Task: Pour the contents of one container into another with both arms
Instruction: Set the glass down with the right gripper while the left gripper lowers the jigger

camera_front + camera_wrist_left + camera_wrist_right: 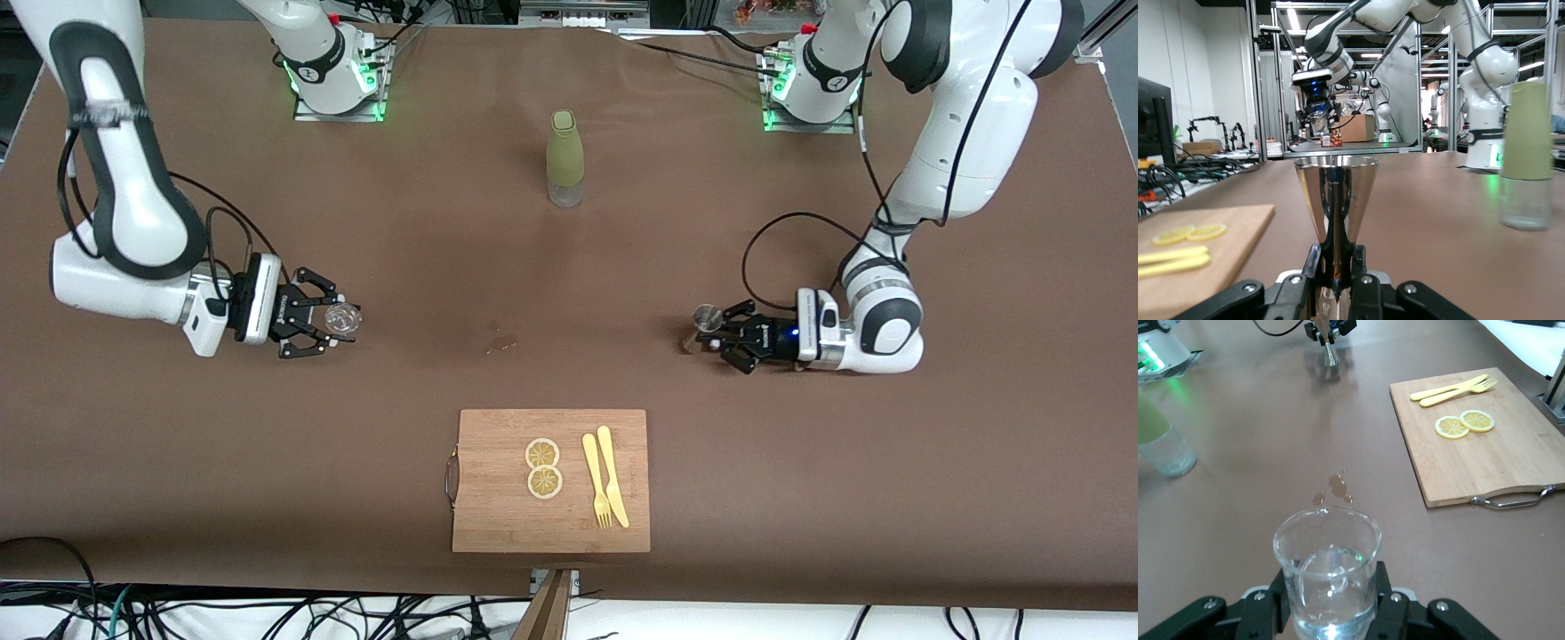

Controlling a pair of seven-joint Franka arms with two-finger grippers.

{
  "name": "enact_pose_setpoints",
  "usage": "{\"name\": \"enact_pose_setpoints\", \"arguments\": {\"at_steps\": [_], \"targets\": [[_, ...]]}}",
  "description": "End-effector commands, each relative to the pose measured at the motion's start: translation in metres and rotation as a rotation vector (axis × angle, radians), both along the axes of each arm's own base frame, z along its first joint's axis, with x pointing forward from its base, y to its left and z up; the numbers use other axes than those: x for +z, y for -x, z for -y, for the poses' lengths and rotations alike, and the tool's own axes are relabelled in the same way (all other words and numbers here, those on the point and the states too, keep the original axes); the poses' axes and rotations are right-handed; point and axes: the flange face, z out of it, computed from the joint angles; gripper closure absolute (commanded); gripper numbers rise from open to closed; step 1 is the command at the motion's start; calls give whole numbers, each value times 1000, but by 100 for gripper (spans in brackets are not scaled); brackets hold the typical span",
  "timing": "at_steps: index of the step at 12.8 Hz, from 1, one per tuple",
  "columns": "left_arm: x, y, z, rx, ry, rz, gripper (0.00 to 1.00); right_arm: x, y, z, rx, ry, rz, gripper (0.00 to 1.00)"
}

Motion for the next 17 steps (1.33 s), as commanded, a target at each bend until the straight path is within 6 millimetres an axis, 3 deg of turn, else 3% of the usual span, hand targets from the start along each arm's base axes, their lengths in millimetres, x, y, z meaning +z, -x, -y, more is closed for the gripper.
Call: {"name": "enact_pose_setpoints", "arguments": {"at_steps": [1,5,8,10,12,14,17], "targets": [[16,27,-65,-35,-23,-9,100,-41,-12,8,59,-131,49,60],[28,50,-159,-85,-58,-47,100,-90,-6,34,53,-208,75,60],[32,63,-203,-88,-66,11,100,-127,-10,47,97,-286,114,60],[29,72,-229,-78,-68,36,100,-130,-9,55,96,-284,126,60],[13,87,-250,-69,-36,23,100,-149,-6,64,95,-285,158,60],[4,90,-264,-68,-30,43,100,-166,-3,67,93,-301,180,60],[-14,95,-271,-70,-8,74,100,-180,3,78,80,-300,175,59]]}}
